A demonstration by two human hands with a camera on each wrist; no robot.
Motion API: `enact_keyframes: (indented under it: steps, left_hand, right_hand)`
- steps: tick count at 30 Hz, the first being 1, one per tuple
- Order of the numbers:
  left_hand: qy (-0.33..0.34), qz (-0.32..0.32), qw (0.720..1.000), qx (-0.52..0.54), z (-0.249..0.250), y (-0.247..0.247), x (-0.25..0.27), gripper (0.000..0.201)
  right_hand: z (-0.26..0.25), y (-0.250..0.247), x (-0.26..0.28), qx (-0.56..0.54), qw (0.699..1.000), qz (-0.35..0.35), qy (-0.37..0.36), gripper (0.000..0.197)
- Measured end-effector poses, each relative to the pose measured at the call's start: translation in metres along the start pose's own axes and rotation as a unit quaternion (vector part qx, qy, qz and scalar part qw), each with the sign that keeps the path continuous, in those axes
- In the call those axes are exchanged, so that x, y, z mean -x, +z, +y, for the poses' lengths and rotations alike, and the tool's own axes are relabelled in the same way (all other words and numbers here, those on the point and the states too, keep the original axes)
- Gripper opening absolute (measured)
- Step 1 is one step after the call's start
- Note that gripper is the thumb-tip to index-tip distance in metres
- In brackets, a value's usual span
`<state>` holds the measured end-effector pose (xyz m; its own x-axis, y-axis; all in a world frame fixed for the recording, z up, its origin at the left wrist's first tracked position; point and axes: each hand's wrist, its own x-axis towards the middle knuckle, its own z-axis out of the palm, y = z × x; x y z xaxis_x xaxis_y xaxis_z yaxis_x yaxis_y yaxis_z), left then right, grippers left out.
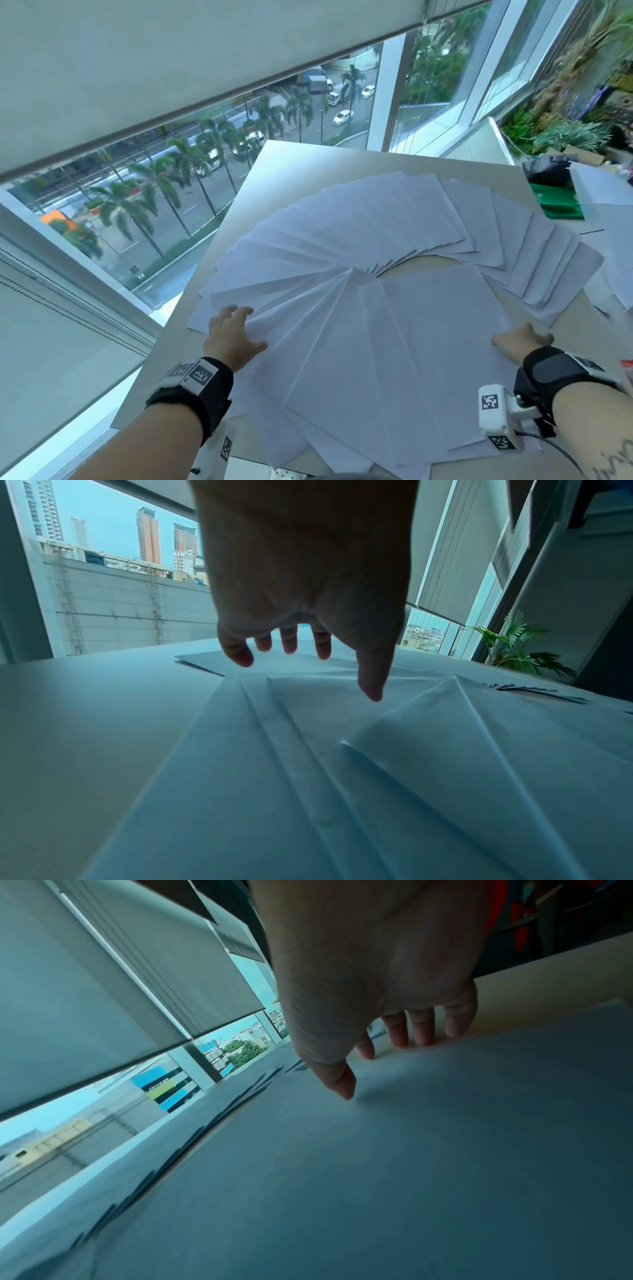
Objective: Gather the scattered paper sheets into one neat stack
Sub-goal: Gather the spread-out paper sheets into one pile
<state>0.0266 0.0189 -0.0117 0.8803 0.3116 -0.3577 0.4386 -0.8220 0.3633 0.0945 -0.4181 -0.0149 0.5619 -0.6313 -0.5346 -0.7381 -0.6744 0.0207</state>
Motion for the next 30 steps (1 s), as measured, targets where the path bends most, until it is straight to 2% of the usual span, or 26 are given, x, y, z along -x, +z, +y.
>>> enact_keyframes:
  steps: [2, 4, 7, 10, 13, 15, 17, 19, 21, 25, 26, 28, 30]
  left_hand:
    - [0.003, -0.007, 1.000, -0.018, -0.004, -0.003, -0.008, 0.088]
    - [0.006, -0.041, 0.998, -0.052, -0.010, -0.004, -0.015, 0.103]
    - [0.007, -0.105, 0.991, -0.078, -0.014, -0.001, -0.019, 0.111]
    - [0.007, -0.108, 0.989, -0.101, -0.016, 0.004, -0.018, 0.110]
    - [0.008, -0.101, 0.990, -0.095, -0.015, 0.005, -0.018, 0.105]
    - [0.009, -0.092, 0.992, -0.084, -0.014, 0.004, -0.018, 0.100]
    - [0.012, -0.082, 0.994, -0.076, -0.012, 0.004, -0.017, 0.095]
    - [0.020, -0.078, 0.994, -0.070, -0.009, 0.005, -0.016, 0.091]
    - [0.030, -0.078, 0.995, -0.061, -0.007, 0.008, -0.014, 0.087]
    - [0.045, -0.079, 0.995, -0.045, -0.002, 0.011, -0.010, 0.084]
    - [0.044, -0.081, 0.995, -0.038, 0.000, 0.011, -0.008, 0.083]
    - [0.044, -0.086, 0.995, -0.026, 0.003, 0.013, -0.003, 0.082]
    - [0.048, -0.095, 0.994, -0.018, 0.007, 0.015, 0.003, 0.083]
  right_hand:
    - [0.003, 0.003, 0.008, -0.045, 0.999, 0.013, 0.005, 0.065]
    - [0.006, 0.007, 0.010, -0.073, 0.997, 0.008, 0.002, 0.065]
    - [0.005, 0.012, 0.012, -0.107, 0.993, -0.045, -0.029, 0.053]
    - [-0.001, 0.016, 0.025, -0.102, 0.989, -0.075, -0.074, 0.041]
    - [-0.006, 0.016, 0.036, -0.116, 0.989, -0.051, -0.078, 0.024]
    - [-0.006, 0.016, 0.037, -0.132, 0.988, -0.042, -0.074, 0.020]
    - [-0.006, 0.020, 0.038, -0.154, 0.980, -0.084, -0.093, 0.024]
    - [-0.007, 0.023, 0.046, -0.198, 0.962, -0.159, -0.105, 0.015]
    - [-0.008, 0.022, 0.052, -0.219, 0.950, -0.186, -0.118, 0.012]
    - [-0.011, 0.017, 0.057, -0.136, 0.973, -0.097, -0.157, 0.020]
    - [-0.011, 0.016, 0.059, -0.132, 0.973, -0.103, -0.157, 0.023]
    - [-0.013, 0.018, 0.066, -0.147, 0.963, -0.170, -0.148, 0.017]
    - [-0.016, 0.020, 0.073, -0.172, 0.941, -0.252, -0.147, 0.009]
